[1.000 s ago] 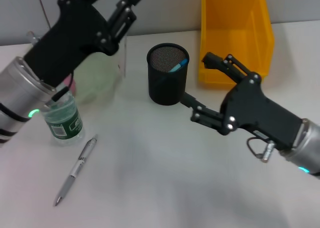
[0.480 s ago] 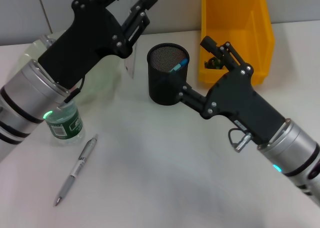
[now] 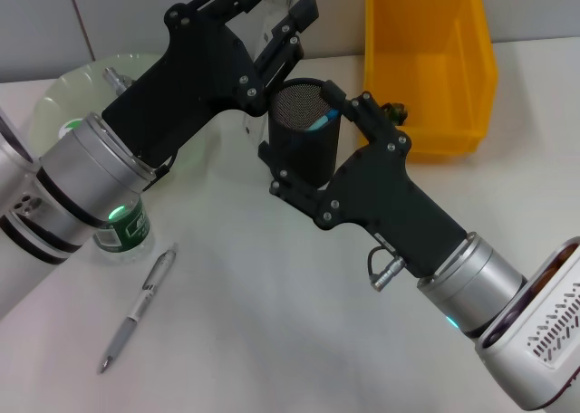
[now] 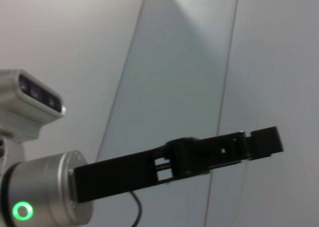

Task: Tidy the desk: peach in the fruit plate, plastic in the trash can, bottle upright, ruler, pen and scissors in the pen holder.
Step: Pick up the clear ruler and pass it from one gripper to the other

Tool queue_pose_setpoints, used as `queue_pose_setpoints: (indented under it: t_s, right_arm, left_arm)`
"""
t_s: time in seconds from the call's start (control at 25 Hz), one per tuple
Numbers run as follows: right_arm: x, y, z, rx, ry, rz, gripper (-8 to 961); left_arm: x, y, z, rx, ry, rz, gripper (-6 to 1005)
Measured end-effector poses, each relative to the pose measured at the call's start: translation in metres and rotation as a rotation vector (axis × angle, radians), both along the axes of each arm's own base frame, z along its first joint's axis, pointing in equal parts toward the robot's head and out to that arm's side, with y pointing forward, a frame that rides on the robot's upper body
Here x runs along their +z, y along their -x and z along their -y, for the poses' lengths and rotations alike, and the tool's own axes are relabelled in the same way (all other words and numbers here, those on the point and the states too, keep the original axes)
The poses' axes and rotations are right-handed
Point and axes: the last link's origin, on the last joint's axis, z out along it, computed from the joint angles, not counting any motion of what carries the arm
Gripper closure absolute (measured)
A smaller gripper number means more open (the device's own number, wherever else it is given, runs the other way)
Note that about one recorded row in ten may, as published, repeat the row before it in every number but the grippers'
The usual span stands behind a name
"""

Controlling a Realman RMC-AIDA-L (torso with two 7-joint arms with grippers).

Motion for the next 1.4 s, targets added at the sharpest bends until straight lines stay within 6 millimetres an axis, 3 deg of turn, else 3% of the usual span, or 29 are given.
queue_pose_setpoints:
  t_s: [1.4]
  right_arm:
    - [-0.015,0.024,-0.022,-0.083,0.061,-0.031,124]
  left_arm:
    - [-0.003,0.006,0.002,0.010,-0.015,-0.025,589]
